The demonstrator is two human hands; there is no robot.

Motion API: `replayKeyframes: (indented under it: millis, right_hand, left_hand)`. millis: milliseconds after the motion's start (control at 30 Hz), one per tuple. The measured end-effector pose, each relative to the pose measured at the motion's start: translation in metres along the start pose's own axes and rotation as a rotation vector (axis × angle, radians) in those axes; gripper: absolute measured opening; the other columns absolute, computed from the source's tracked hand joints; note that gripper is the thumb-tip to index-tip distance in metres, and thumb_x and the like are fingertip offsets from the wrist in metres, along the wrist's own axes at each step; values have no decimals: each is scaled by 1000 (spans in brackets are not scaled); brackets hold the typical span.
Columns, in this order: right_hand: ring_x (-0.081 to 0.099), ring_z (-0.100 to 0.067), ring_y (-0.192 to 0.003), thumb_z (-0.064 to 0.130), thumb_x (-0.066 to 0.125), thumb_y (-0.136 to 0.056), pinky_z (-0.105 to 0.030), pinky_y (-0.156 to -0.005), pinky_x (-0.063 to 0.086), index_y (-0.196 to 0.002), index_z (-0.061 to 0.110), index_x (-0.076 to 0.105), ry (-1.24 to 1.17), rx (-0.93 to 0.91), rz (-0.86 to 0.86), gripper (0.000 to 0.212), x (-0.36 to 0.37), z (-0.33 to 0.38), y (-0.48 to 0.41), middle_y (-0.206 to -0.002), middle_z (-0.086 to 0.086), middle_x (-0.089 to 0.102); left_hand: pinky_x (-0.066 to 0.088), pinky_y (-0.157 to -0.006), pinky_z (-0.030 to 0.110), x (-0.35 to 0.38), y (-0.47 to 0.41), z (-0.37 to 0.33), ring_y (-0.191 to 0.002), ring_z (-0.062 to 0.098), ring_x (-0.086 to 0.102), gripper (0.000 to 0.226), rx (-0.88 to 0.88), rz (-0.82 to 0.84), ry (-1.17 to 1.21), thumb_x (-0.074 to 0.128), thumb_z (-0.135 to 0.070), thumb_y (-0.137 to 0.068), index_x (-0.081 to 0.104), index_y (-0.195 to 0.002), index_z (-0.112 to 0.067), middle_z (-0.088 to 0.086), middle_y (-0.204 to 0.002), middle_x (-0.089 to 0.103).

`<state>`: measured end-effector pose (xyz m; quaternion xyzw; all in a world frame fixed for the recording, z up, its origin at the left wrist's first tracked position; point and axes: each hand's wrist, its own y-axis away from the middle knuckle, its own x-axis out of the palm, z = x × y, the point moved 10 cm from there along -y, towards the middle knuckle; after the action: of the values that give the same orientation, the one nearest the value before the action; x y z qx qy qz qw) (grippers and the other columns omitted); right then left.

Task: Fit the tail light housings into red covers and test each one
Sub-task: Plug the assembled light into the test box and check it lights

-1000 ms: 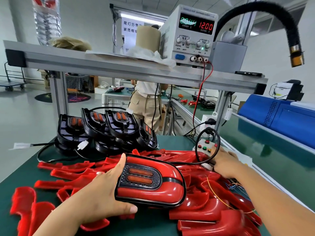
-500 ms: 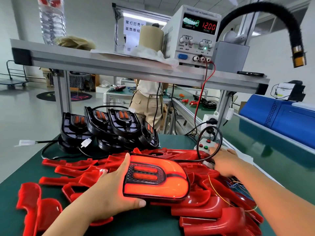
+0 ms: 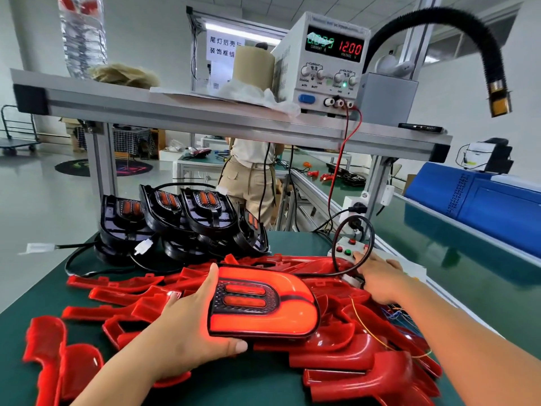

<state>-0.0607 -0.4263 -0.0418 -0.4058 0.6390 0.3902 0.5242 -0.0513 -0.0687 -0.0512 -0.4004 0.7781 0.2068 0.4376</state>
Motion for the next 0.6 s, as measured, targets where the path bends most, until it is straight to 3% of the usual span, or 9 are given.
replayKeyframes:
  millis: [167, 233, 333, 500, 600]
  right_hand:
    - [9, -19, -150, -3, 40, -84, -39, -118, 9, -154, 17, 12, -157, 43, -57, 77, -2, -7, 13, -162, -9, 14]
    - [19, -23, -147, 3, 42, -83, -41, -118, 12, -146, 9, 23, -143, 99, -86, 66, -4, -17, 19, -158, -13, 22]
    - [16, -26, -147, 13, 46, -84, -46, -119, 13, -135, 9, 37, -70, 210, -73, 51, 0, -37, 32, -156, -16, 23]
    - [11, -23, -147, 15, 42, -85, -47, -120, 9, -136, 8, 35, -72, 266, -45, 52, 11, -50, 40, -148, -11, 32]
    - [4, -22, -149, 12, 40, -86, -49, -120, 4, -144, 6, 29, -94, 273, -42, 60, 14, -52, 40, -155, -10, 24]
  left_hand:
    - [2, -123, 42, -3, 2, -3, -140, 3, 29, 127, 13, -8, 11, 65, -74, -70, -40, -129, -35, -30, -143, 32]
    - [6, -123, 41, -3, 2, -4, -139, 4, 30, 127, 11, -9, 9, 66, -72, -71, -40, -128, -34, -29, -140, 33]
    - [12, -123, 41, -3, 2, -6, -136, 3, 35, 126, 15, -5, 25, 67, -71, -71, -41, -127, -35, -30, -135, 35]
    - [17, -121, 41, -4, 3, -4, -135, 4, 38, 126, 26, -25, 66, 71, -66, -71, -37, -130, -37, -24, -140, 39]
    - [19, -121, 41, -6, 3, -6, -135, 1, 39, 128, 56, -45, 99, 75, -61, -72, -34, -134, -33, -22, -146, 38]
